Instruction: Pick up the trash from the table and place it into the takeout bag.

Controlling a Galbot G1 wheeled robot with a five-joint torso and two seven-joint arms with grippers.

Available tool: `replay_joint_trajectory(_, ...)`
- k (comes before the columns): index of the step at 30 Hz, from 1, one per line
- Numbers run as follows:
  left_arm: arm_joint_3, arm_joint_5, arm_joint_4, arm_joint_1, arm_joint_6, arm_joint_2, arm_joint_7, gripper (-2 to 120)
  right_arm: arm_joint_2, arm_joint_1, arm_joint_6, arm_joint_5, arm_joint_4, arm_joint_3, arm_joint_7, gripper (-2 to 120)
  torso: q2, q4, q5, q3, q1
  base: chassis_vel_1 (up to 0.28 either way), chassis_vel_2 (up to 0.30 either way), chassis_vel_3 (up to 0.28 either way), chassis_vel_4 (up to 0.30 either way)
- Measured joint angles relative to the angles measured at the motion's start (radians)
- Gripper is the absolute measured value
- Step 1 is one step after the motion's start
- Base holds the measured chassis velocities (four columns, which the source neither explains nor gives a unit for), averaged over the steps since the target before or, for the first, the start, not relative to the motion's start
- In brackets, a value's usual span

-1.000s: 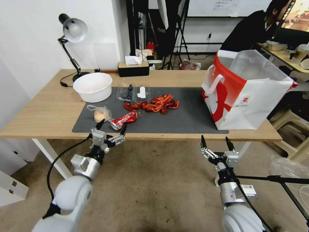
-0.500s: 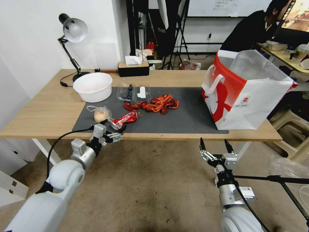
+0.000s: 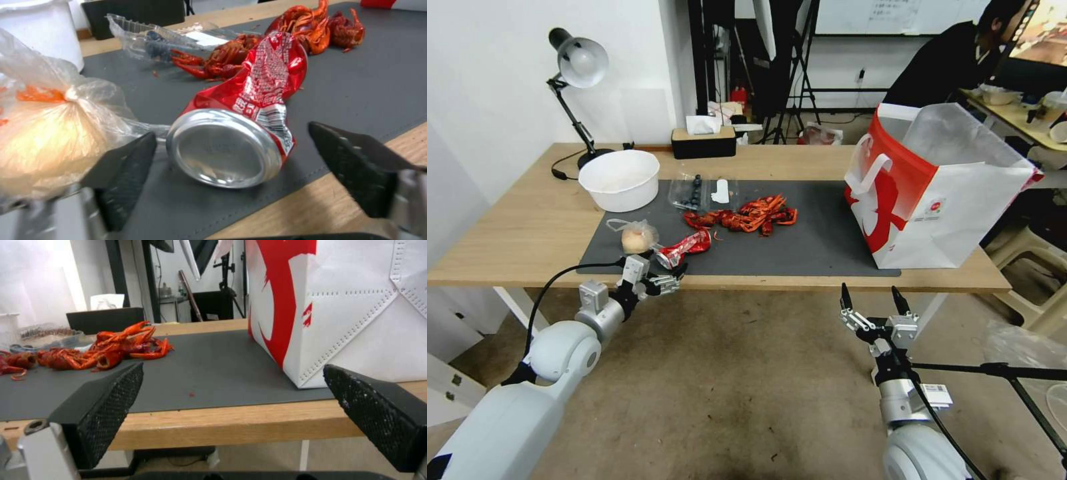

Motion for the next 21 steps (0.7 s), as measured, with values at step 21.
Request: replay_joint_trajectory(21,0.006,0.017,0.02,-0.029,-0.121,0.025,0.111,61,0.0,0.011,0.003,-0.003,-0.011,0.001,0.001,100,0.0,0.0001,0.0,0.0,0.0,0.0,0.0,0.0,0.0)
